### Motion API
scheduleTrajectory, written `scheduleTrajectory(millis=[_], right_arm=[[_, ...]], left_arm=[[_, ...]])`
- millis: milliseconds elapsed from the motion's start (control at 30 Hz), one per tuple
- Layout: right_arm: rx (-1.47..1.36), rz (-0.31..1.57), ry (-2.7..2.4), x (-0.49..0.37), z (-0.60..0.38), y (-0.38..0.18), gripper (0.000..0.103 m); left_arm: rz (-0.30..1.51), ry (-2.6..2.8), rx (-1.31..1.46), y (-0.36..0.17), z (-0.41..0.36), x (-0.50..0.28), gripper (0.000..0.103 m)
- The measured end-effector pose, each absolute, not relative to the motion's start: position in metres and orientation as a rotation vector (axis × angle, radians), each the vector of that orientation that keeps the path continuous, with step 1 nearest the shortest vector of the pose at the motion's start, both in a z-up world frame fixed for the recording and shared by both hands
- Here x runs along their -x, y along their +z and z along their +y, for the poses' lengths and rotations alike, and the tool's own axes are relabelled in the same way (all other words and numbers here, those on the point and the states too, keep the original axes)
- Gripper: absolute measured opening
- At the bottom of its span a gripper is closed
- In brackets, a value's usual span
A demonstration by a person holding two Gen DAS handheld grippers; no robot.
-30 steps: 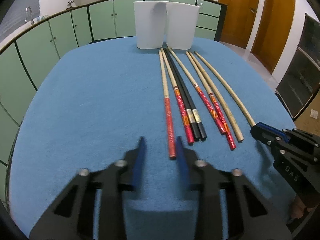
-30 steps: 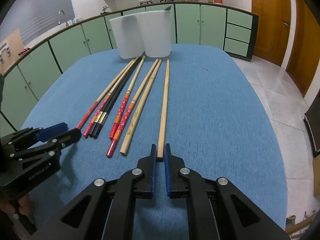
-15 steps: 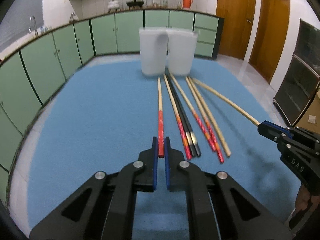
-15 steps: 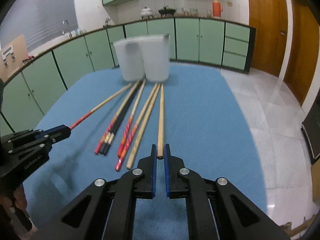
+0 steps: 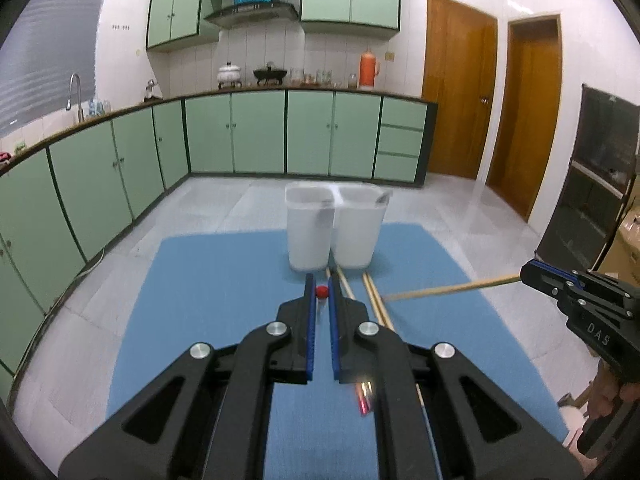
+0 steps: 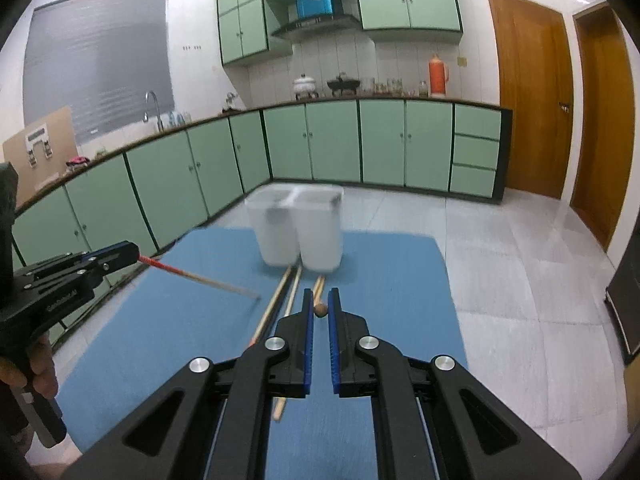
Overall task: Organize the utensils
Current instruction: 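Lift both chopsticks and lower them into the white utensil holder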
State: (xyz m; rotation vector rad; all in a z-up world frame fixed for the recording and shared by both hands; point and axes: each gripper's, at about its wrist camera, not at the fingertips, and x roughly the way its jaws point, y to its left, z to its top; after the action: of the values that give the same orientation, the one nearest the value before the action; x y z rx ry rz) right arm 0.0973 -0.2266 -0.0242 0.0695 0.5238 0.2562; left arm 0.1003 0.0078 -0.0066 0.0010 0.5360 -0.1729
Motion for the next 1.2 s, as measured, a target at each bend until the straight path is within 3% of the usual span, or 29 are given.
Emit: scheduleTrajectory(millis=[633, 1200], right_arm=[[-0.064, 0.423, 0.344, -0.131, -0.228, 0.042, 0.006], [-0.076, 0.221, 0.351, -0.207, -0.223, 0.133, 0.006]], left_arm=[[0.421, -0.263, 0.029, 0.048, 0.009, -0.128, 0.005], [0.187, -0.233, 0.036, 0.128, 0.002, -0.192, 0.005]])
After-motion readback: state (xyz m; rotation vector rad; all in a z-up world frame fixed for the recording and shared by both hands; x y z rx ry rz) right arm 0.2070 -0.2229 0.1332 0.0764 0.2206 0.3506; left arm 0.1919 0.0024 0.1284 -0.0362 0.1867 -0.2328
